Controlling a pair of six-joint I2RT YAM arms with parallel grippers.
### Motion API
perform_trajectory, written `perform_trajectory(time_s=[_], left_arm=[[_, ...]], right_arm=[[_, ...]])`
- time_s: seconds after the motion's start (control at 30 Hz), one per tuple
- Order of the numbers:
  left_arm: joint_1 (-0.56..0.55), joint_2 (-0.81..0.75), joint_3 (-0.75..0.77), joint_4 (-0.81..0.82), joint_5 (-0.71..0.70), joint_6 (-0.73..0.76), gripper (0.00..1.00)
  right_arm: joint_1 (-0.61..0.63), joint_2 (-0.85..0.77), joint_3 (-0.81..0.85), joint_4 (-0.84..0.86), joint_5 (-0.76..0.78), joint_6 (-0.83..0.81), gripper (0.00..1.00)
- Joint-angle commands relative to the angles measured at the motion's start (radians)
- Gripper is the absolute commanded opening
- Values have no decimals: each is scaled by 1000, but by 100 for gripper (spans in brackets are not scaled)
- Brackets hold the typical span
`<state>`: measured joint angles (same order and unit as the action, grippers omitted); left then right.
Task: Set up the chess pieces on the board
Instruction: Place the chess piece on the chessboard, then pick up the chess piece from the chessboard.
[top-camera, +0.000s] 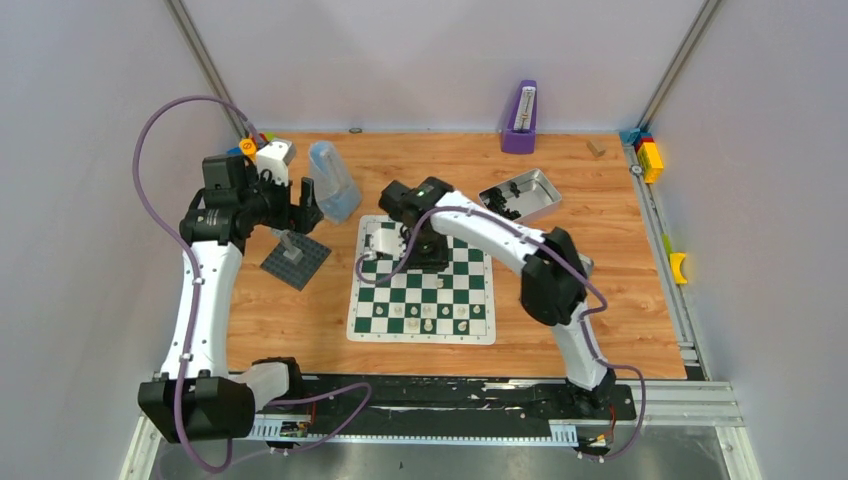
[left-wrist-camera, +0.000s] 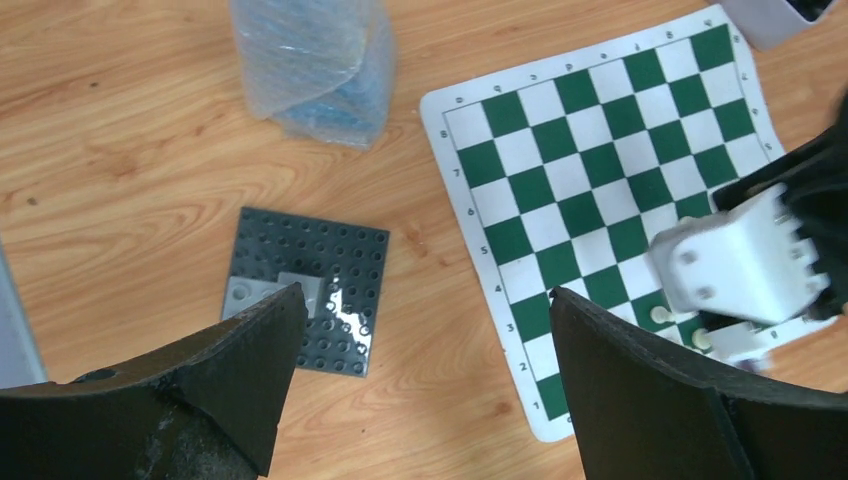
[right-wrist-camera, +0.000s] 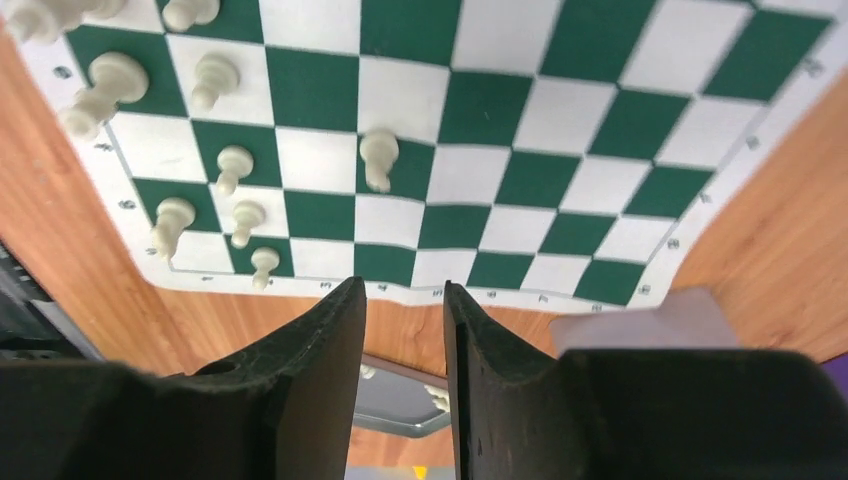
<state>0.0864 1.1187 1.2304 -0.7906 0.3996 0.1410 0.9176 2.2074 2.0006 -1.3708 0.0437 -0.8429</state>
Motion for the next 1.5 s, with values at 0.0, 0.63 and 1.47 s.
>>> perform_trajectory(time_s=[0.0,0.63,1.47], left_arm=[[1,50,15,40,145,34,98],[-506,328,-29,237,92,250,94],[-878,779,155,228,-123,319,69]], right_arm=[[-83,-234,-74,65,-205,72,36],[-681,-860,-704,583,-623,389,38],[-1010,-1235,-1103,938,-762,608,53]])
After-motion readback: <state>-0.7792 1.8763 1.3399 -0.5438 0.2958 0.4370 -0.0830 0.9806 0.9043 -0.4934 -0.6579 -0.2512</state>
